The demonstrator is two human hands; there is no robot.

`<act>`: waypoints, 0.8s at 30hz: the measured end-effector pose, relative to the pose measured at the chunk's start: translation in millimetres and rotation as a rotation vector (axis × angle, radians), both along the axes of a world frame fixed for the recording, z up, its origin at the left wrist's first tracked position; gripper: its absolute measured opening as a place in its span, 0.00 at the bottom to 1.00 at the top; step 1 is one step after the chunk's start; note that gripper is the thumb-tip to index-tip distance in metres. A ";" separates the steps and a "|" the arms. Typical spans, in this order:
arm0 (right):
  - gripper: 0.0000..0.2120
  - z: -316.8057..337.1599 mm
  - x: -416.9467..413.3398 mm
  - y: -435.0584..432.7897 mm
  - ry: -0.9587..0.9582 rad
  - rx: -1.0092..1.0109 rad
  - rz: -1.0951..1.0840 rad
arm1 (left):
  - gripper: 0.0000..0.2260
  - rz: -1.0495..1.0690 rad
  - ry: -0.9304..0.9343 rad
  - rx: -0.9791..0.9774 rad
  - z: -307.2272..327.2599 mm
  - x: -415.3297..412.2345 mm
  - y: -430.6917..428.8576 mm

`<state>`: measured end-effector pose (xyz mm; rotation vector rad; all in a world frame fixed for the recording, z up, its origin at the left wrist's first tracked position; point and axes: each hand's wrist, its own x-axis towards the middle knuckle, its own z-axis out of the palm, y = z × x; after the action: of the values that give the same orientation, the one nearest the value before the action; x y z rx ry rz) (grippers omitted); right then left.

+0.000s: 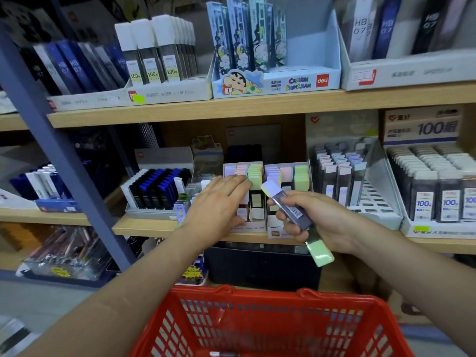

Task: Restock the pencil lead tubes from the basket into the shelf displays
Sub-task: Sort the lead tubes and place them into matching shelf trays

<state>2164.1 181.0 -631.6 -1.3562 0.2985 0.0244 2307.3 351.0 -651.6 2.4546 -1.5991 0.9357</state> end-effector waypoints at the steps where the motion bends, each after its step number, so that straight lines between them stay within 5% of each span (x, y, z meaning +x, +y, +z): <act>1: 0.11 0.2 -1.6 -0.3 -0.010 -0.016 0.015 | 0.40 0.002 0.011 0.008 0.8 -0.5 0.1; 6: 0.13 -1.7 -9.1 -1.9 -0.024 -0.075 0.043 | 0.37 -0.012 0.233 -0.039 10.5 -3.1 3.3; 15: 0.16 6.4 -14.6 -5.5 0.018 0.187 0.285 | 0.10 -0.243 1.114 -0.386 65.2 -47.5 1.0; 21: 0.23 16.0 -17.4 -6.9 -0.006 -0.013 0.285 | 0.02 -0.210 1.181 -0.616 72.5 -47.4 -8.3; 24: 0.18 20.9 -21.4 -13.2 -0.055 -0.183 0.279 | 0.05 -0.197 1.157 -0.627 71.7 -43.6 -8.8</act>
<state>2142.7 167.7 -610.7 -1.5693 0.0646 0.1964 2263.7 342.2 -579.9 1.7256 -0.8834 -0.0953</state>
